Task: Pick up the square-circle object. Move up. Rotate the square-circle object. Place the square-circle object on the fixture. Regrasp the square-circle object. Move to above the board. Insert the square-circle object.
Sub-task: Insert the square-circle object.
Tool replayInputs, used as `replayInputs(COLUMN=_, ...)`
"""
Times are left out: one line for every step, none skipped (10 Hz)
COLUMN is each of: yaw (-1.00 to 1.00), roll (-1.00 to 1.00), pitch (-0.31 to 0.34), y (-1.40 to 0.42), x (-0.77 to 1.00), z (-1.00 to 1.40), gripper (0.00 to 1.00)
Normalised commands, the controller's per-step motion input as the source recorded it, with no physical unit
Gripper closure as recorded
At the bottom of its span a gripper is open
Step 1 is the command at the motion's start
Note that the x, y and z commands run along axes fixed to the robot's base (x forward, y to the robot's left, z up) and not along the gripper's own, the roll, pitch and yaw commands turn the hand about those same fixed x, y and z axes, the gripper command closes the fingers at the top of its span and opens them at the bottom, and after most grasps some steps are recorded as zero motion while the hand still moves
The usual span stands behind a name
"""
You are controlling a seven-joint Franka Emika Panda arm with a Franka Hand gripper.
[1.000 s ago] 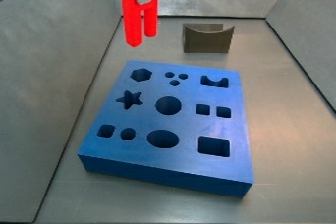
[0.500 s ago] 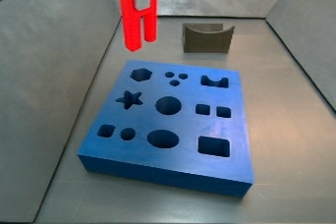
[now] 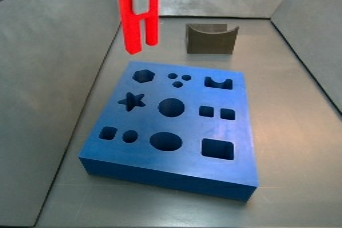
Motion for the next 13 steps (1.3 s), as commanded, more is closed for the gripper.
replayInputs(yaw=-1.00, roll=0.00, pitch=0.000, y=0.00, x=0.00, z=-0.17, gripper=1.00)
replayInputs(yaw=-1.00, roll=0.00, pitch=0.000, y=0.00, x=0.00, z=-0.16, gripper=1.00)
replayInputs(yaw=-1.00, roll=0.00, pitch=-0.013, y=0.00, x=0.00, z=-0.14, gripper=1.00)
replayInputs(yaw=-1.00, roll=-0.01, pitch=-0.030, y=0.00, x=0.00, z=-0.06, gripper=1.00)
replayInputs(yaw=-0.97, roll=-0.13, pitch=-0.091, y=-0.01, x=0.00, z=0.03, gripper=1.00)
replayInputs(yaw=-0.71, roll=-0.47, pitch=-0.096, y=0.03, x=0.03, z=0.19, gripper=1.00)
replayInputs(yaw=-0.58, roll=-0.50, pitch=-0.136, y=0.07, x=0.00, z=0.15, gripper=1.00)
replayInputs(yaw=-0.54, roll=-0.50, pitch=-0.213, y=0.00, x=0.00, z=0.09, gripper=1.00)
replayInputs(yaw=-0.49, roll=-0.50, pitch=-0.263, y=-0.12, x=-0.13, z=0.07, gripper=1.00)
replayInputs(yaw=-0.67, roll=-0.04, pitch=-0.083, y=-0.52, x=0.00, z=-0.09, gripper=1.00)
replayInputs(yaw=-0.82, roll=0.00, pitch=0.000, y=-0.43, x=0.00, z=-0.10, gripper=1.00)
replayInputs(yaw=-0.92, roll=0.00, pitch=0.000, y=-0.29, x=0.00, z=-0.12, gripper=1.00)
replayInputs(yaw=-0.93, roll=0.00, pitch=0.000, y=-0.26, x=0.00, z=-0.13, gripper=1.00)
